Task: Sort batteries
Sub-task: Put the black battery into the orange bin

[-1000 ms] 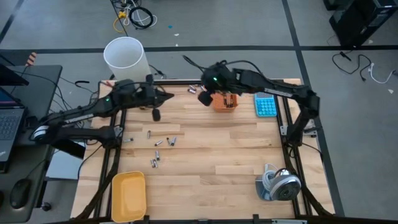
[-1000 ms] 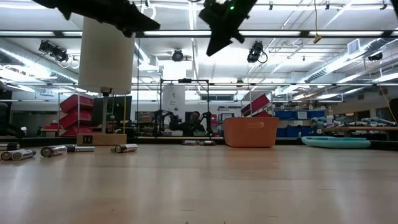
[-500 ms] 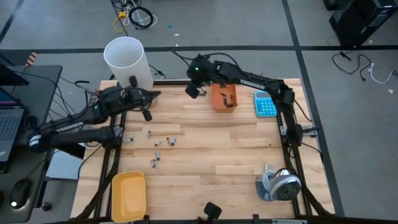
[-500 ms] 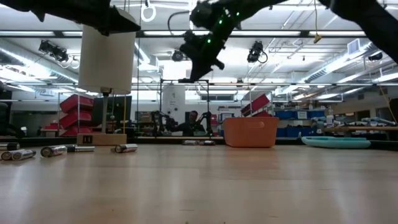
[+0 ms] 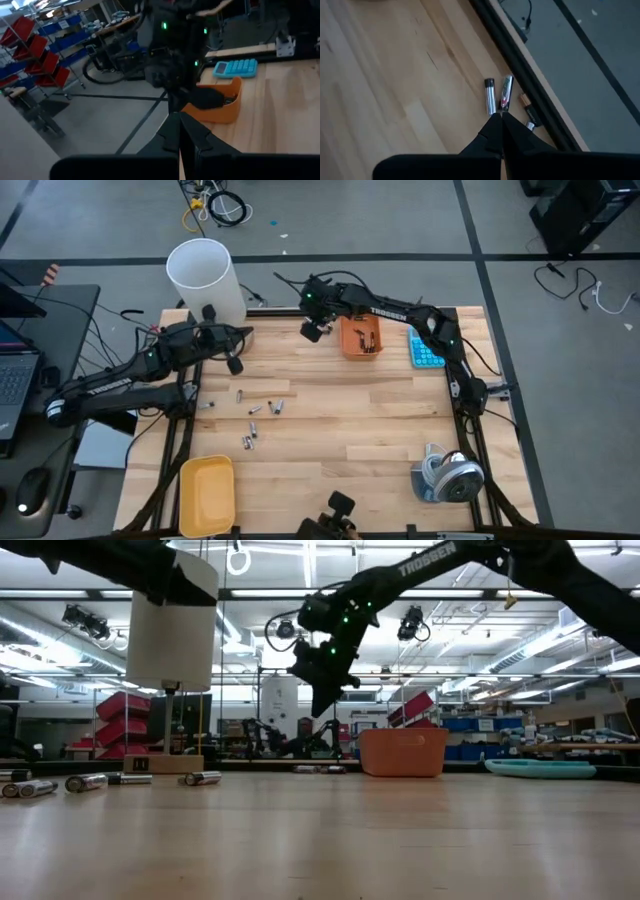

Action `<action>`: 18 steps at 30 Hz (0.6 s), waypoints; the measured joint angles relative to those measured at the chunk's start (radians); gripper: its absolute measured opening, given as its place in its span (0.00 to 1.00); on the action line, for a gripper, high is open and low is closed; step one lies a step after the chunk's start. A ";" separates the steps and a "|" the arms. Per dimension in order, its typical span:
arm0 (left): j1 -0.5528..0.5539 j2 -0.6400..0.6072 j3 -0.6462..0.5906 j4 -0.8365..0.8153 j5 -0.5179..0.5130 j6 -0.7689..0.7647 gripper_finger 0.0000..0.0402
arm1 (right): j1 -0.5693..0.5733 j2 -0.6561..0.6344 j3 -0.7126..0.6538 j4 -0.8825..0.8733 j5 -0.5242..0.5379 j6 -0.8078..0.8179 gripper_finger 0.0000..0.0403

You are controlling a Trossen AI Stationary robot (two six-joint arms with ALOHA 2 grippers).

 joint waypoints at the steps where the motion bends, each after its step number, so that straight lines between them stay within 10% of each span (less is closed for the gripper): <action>1: 0.000 0.000 0.000 0.004 0.000 -0.010 0.00 | -0.002 0.011 0.000 0.000 0.000 -0.009 0.00; 18: 0.000 0.002 0.000 0.073 -0.021 -0.029 0.00 | -0.005 0.064 0.002 -0.047 -0.131 -0.341 0.00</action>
